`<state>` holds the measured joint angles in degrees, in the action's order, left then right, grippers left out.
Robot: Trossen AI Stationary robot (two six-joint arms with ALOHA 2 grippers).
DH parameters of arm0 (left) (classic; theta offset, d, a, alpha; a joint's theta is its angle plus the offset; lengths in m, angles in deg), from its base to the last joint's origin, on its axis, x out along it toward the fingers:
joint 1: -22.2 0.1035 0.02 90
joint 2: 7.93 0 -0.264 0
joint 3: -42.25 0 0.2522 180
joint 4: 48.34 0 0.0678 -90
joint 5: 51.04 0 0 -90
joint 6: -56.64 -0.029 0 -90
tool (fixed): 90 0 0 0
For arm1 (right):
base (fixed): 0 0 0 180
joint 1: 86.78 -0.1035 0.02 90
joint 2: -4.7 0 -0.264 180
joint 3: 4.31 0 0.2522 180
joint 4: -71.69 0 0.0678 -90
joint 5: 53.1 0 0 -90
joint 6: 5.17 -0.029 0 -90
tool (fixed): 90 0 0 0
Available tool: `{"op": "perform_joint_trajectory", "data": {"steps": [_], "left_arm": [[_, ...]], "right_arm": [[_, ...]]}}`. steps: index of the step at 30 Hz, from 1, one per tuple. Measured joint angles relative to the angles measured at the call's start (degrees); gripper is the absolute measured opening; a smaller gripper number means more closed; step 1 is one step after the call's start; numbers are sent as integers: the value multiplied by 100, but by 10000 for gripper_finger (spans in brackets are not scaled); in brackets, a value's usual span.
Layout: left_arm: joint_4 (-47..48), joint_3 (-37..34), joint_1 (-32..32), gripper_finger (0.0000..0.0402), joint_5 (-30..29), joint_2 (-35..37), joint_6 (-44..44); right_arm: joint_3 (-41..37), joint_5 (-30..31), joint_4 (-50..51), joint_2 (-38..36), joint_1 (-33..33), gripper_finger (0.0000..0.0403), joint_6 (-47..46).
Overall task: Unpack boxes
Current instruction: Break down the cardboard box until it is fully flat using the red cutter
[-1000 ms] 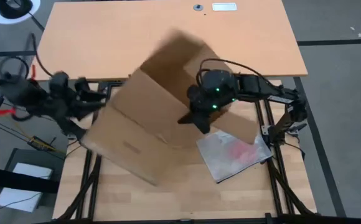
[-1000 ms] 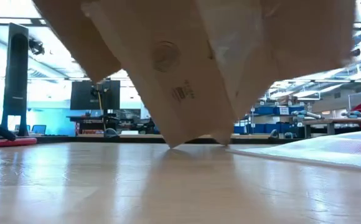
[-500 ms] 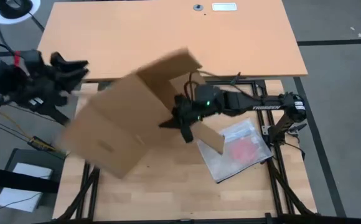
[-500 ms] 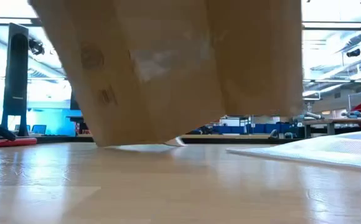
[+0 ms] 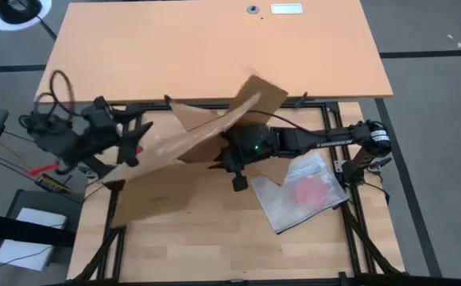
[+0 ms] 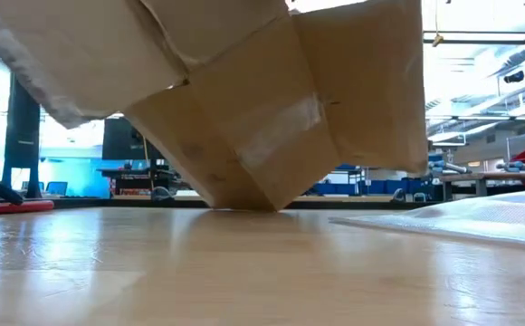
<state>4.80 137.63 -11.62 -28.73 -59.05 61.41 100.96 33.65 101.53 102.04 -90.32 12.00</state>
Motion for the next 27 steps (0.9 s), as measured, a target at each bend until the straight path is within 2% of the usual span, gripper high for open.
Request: {"op": "perform_joint_trajectory", "data": {"steps": [3,9,13,16,21,27], "left_arm": [[-18,-424,121,203,-128,-6,31],[-155,-1132,390,203,1146,-137,808],[-156,-1498,509,203,1738,-328,952],[-187,-1684,591,203,1963,-504,942],[-233,-1818,745,203,2453,-751,944],[-384,-1820,920,203,3019,-1216,967]], "right_arm": [[-33,86,45,6,-24,16,105],[-267,91,87,17,-2,42,-284],[-321,117,217,18,-10,86,-327],[-321,114,473,19,-80,129,-352],[-319,118,1647,-163,-325,193,-910],[-310,98,3278,-804,-537,232,-1862]]}}
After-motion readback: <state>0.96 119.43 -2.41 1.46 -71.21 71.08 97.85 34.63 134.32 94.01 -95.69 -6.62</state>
